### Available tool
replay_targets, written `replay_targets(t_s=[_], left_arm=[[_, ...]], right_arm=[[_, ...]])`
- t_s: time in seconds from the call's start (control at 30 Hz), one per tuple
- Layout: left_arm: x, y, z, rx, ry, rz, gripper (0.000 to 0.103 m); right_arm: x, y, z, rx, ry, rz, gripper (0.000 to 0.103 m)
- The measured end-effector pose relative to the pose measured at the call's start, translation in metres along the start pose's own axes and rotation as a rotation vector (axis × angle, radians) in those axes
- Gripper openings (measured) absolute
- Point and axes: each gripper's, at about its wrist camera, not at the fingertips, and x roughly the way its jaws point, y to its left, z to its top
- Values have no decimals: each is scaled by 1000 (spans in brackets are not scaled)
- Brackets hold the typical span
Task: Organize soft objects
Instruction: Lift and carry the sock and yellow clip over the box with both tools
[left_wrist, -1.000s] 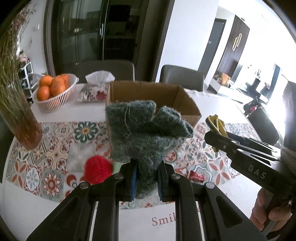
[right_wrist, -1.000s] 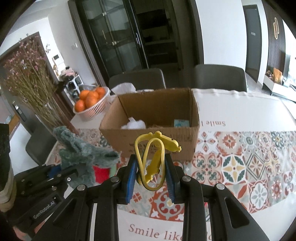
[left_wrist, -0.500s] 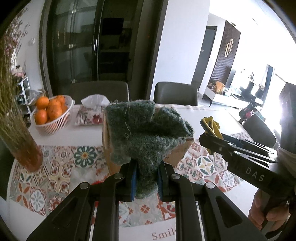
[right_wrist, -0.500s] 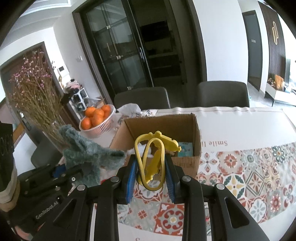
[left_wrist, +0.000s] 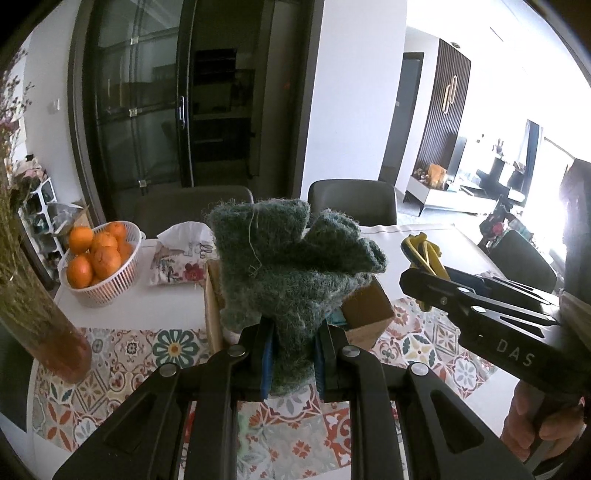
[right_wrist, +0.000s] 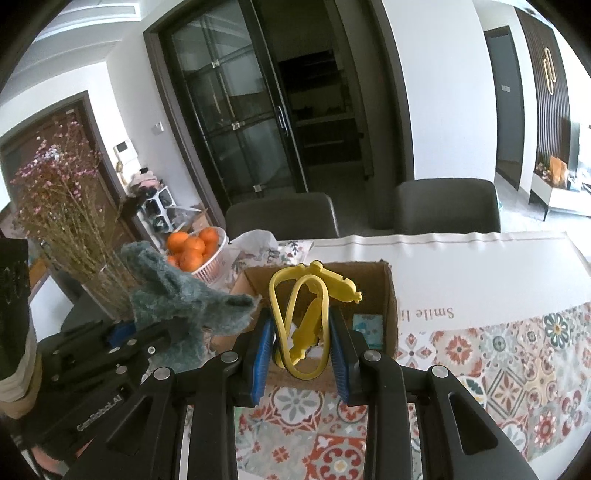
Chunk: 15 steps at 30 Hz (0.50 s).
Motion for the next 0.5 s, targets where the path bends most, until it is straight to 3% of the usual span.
replay_targets(t_s=[0.23,0.5], left_arm=[[22,5,12,-24,33,-23,19],[56,12,27,-41,93,-53,19]], right_arm=[[17,-2,11,-8,13,-1,30],[52,-12,16,-5,91,-11,30]])
